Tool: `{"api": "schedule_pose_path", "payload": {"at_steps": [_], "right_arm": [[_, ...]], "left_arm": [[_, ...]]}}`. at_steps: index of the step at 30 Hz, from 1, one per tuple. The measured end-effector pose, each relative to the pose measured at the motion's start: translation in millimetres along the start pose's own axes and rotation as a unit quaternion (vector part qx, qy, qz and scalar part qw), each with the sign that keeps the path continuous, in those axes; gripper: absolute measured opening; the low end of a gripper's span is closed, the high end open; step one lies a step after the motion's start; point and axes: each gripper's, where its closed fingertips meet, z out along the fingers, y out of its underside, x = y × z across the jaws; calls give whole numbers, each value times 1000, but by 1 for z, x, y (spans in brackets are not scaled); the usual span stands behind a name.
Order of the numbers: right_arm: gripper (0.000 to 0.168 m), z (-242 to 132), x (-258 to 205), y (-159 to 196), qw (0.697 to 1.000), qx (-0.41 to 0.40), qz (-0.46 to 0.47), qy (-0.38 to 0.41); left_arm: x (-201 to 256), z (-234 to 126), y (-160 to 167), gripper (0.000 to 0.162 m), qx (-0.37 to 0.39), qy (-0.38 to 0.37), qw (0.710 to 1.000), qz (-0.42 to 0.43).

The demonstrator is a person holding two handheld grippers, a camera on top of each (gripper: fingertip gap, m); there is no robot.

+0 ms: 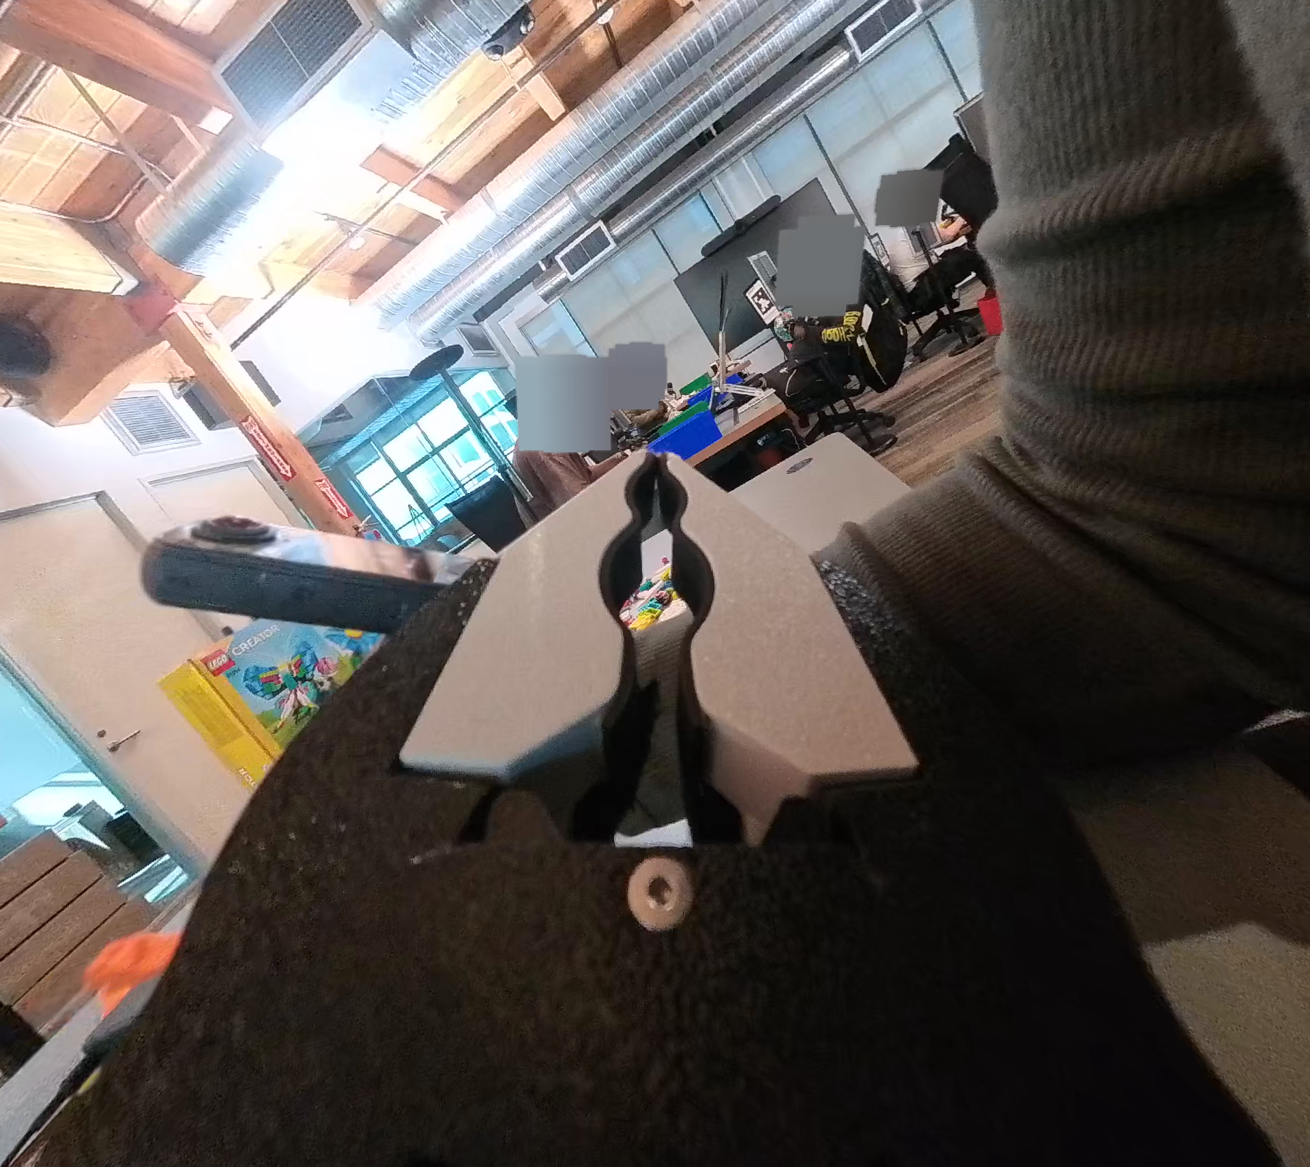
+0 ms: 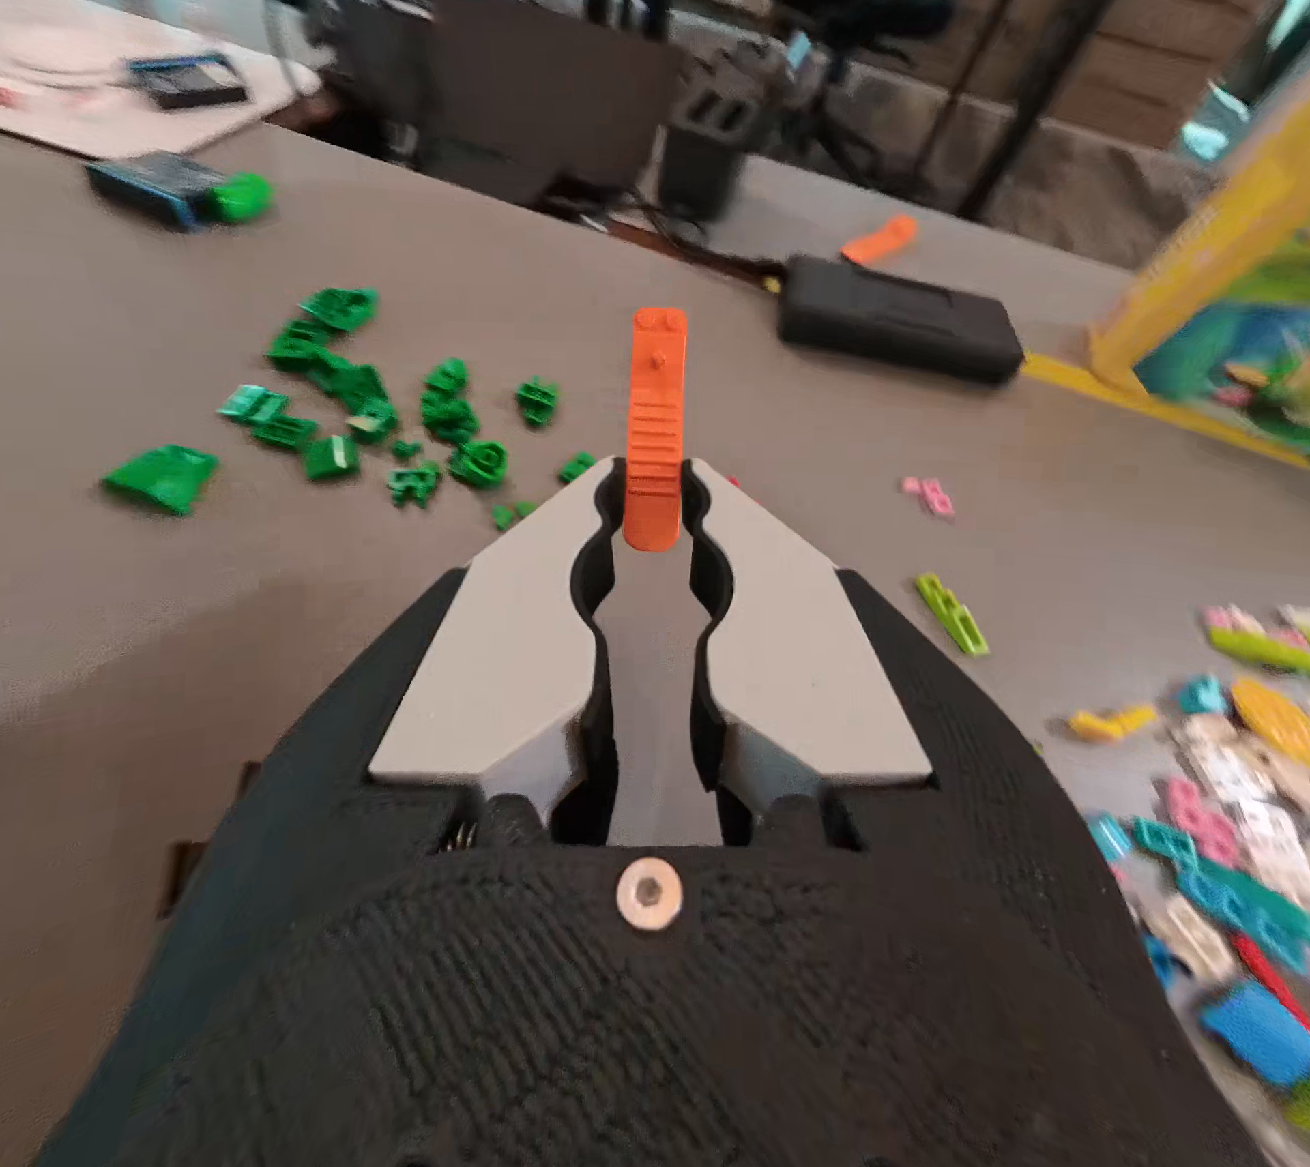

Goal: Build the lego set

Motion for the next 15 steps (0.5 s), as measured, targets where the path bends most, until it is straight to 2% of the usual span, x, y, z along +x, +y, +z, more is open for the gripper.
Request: {"api": "schedule_pose_path", "payload": {"at_steps": [5, 10, 12, 15], "right_arm": [[14, 7, 12, 29, 997, -68, 18, 26], [14, 5, -4, 27, 995, -96, -20, 8], [14, 0, -16, 32, 989, -139, -39, -12], [14, -16, -15, 31, 978, -182, -103, 8]], "left_arm": [[-2, 0, 0, 0, -1, -3, 1000, -6], [-5, -1, 1, 0, -2, -10, 1000, -8], [-6, -1, 1, 0, -3, -12, 1000, -9], [-6, -1, 2, 0, -3, -12, 1000, -10]]}}
